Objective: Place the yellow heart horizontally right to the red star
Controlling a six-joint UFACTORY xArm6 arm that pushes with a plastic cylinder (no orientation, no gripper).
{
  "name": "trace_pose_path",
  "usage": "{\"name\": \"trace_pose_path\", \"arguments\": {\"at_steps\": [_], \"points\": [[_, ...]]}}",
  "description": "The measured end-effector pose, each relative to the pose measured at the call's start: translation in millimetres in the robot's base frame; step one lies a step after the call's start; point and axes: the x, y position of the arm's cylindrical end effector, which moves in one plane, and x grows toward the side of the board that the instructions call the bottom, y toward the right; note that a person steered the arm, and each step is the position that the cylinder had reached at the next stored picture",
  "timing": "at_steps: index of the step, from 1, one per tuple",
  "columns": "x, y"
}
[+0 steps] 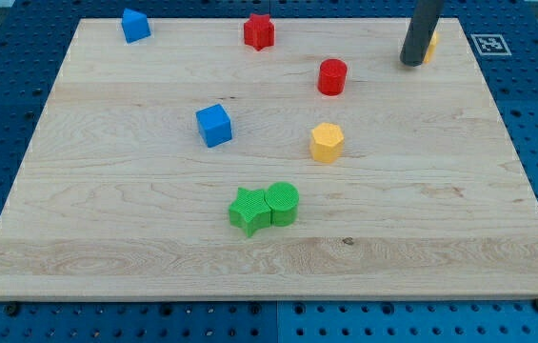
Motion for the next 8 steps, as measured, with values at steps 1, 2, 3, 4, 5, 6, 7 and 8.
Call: {"name": "trace_pose_path", "arguments": {"at_steps": [1, 2, 3, 4, 5, 6, 7, 8], "points": [[17, 9], [21, 12], [21, 28], [12, 32], [10, 28], [3, 25], [-14, 25], [-22, 25]]}}
